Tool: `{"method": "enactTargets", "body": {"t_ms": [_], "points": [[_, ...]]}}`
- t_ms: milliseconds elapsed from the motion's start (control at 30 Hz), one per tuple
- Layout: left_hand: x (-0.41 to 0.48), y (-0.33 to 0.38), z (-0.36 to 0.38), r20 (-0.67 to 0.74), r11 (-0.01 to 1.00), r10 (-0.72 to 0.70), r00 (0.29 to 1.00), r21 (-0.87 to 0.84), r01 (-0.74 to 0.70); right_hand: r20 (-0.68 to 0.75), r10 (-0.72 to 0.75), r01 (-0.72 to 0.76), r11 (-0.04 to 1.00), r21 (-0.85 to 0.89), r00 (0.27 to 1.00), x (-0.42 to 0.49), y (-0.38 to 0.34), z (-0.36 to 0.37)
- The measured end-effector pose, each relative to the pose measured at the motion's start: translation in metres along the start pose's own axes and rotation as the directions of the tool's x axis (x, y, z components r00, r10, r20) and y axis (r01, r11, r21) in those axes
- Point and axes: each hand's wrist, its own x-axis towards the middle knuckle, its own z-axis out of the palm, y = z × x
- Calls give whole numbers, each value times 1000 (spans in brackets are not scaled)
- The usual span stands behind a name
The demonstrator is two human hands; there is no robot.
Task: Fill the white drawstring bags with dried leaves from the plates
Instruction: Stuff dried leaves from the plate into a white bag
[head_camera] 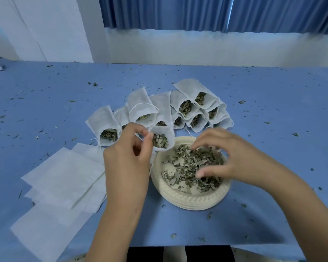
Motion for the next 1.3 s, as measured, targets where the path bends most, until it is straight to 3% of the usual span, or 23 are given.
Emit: {"method": "enactTargets", "body": {"t_ms": [100,200,333,433,500,600,767,867,933,1000,1100,1200,1300], "points": [[-5,8,5,64,1000,1,998,-13,0,91,-34,45,991,-129,995,7,-5,27],[-9,12,8,116,992,-81,990,-89,92,12,-110,111,984,-136,994,13,-7,40],[-12,10,9,132,980,-127,983,-135,145,-293,-126,170,977,132,948,8,-3,28],[-14,9,13,130,981,-108,986,-147,127,-495,-16,256,870,421,869,6,-6,22],[-15,9,18,142,978,-98,985,-168,122,-541,28,323,776,542,840,8,-13,25],[-16,9,26,156,971,-94,983,-202,125,-523,57,338,702,627,851,14,-20,34],[-15,4,32,161,910,-145,976,-366,195,-489,80,220,822,525,869,21,-18,43],[-16,2,36,170,917,-93,981,-369,151,-540,-108,229,960,162,834,25,-19,46],[-17,0,38,146,937,-68,987,-331,114,-489,-197,216,976,-19,850,25,-19,45],[-17,-1,37,109,948,-56,992,-307,87,-368,-115,172,977,124,923,22,-18,38],[-15,-3,36,78,965,-23,997,-259,43,-141,-30,101,844,526,990,13,-16,28],[-14,-2,38,85,972,-28,996,-231,47,-238,-57,197,760,620,970,10,-15,31],[-15,-1,41,108,964,-44,993,-257,71,-372,-22,258,757,600,928,13,-18,39]]}}
